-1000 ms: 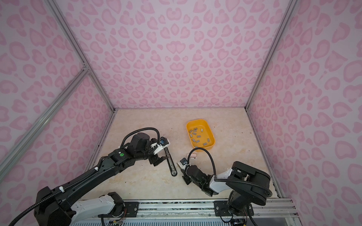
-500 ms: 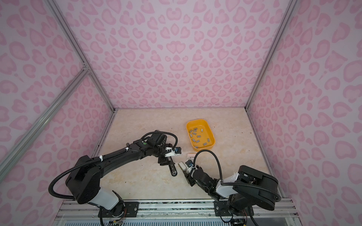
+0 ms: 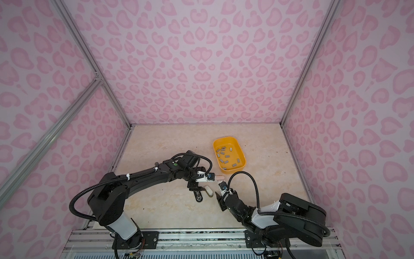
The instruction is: Load the staples into the stapler
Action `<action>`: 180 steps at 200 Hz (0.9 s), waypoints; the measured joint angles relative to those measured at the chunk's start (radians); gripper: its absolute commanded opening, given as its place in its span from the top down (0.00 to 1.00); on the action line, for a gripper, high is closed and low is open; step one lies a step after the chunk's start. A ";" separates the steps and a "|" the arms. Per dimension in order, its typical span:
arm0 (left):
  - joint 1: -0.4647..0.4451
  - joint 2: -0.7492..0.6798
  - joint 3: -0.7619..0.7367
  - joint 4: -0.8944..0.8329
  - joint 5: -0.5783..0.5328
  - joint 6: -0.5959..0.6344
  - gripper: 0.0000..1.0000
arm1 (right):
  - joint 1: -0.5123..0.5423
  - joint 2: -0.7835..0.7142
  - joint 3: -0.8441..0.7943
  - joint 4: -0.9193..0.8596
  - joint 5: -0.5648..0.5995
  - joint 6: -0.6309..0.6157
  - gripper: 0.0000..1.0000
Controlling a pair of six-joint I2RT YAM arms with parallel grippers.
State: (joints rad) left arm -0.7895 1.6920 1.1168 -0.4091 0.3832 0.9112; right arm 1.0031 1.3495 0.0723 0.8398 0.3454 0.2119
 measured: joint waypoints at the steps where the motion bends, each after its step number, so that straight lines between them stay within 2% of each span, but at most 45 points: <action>1: 0.000 0.001 0.000 0.000 0.000 0.000 0.23 | -0.001 -0.001 0.000 0.000 0.000 0.001 0.52; 55: -0.053 0.070 0.035 -0.011 -0.024 0.026 0.23 | -0.122 -0.072 -0.035 -0.024 0.028 0.070 0.56; 76: -0.074 0.093 0.049 -0.015 -0.034 0.035 0.24 | -0.133 -0.080 -0.035 -0.039 0.013 0.084 0.56; 149: -0.110 0.151 0.063 -0.060 -0.077 0.065 0.41 | -0.145 -0.101 -0.039 -0.053 0.009 0.109 0.56; 180: -0.113 0.156 0.066 -0.066 -0.080 0.068 0.44 | -0.147 -0.104 -0.041 -0.055 0.004 0.110 0.56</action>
State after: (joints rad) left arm -0.9020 1.8484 1.1828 -0.4755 0.3031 0.9794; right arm 0.8562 1.2457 0.0315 0.7853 0.3496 0.3218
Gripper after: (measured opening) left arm 0.578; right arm 0.438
